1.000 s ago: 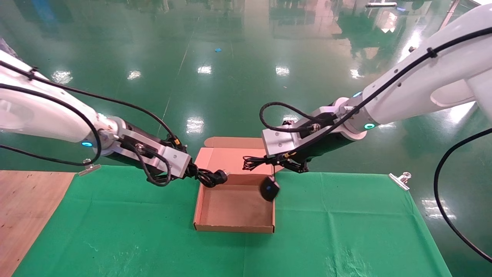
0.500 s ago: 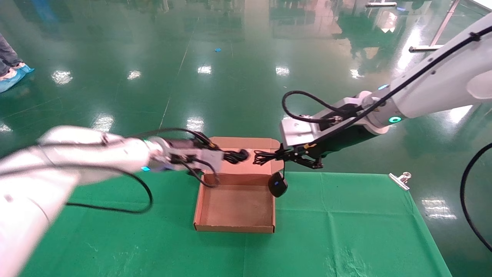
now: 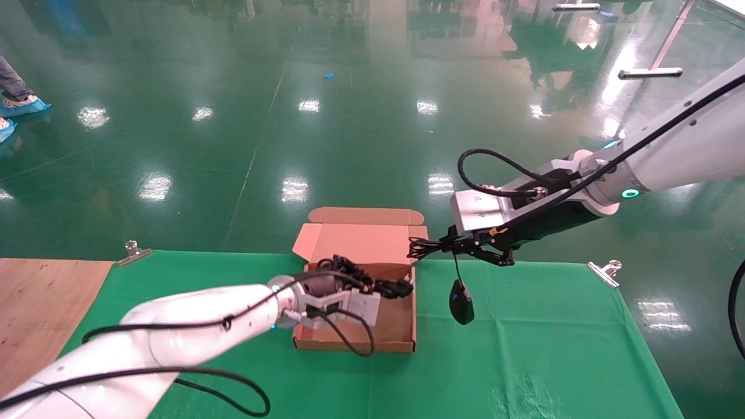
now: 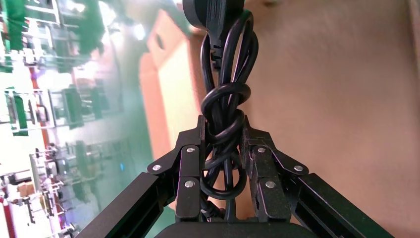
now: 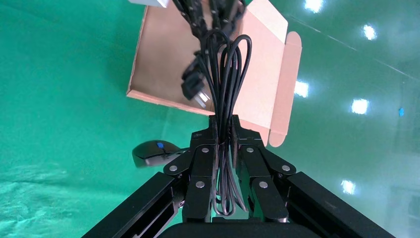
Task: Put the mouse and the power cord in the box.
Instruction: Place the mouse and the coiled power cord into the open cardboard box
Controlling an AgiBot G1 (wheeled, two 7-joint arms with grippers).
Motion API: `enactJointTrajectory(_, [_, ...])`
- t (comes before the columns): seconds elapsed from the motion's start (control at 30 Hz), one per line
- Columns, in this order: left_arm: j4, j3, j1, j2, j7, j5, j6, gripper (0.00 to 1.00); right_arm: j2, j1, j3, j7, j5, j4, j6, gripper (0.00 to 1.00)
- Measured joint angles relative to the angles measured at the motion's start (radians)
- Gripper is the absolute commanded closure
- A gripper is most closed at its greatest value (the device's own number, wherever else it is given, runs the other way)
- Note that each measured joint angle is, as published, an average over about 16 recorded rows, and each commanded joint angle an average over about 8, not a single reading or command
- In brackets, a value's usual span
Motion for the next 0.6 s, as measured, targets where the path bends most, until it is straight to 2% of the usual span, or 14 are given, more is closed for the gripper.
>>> enactJointTrajectory(0.07, [-0.004,0.027,0.007,0.000,-0.034,0.011,-0.020,0.96,0.003,-0.003,0.001,0.001,0.001,0.003,0.000,1.00])
enactJointTrajectory(0.13, [-0.005,0.051,0.011,0.000,-0.066,0.016,-0.035,0.86,0.006,-0.006,0.001,0.002,0.001,0.006,0.001,1.00])
enactJointTrajectory(0.3, [-0.007,0.098,0.016,-0.001,-0.120,0.006,-0.055,0.27,0.010,-0.014,0.002,0.005,0.003,0.011,0.004,1.00])
enactJointTrajectory(0.4, [-0.008,0.117,0.016,-0.003,-0.136,-0.012,-0.062,0.02,0.011,-0.019,0.003,0.007,0.004,0.013,0.005,1.00])
enactJointTrajectory(0.6, [-0.008,0.143,0.016,-0.005,-0.136,-0.062,-0.074,0.00,0.012,-0.027,0.003,0.009,0.006,0.016,0.005,1.00])
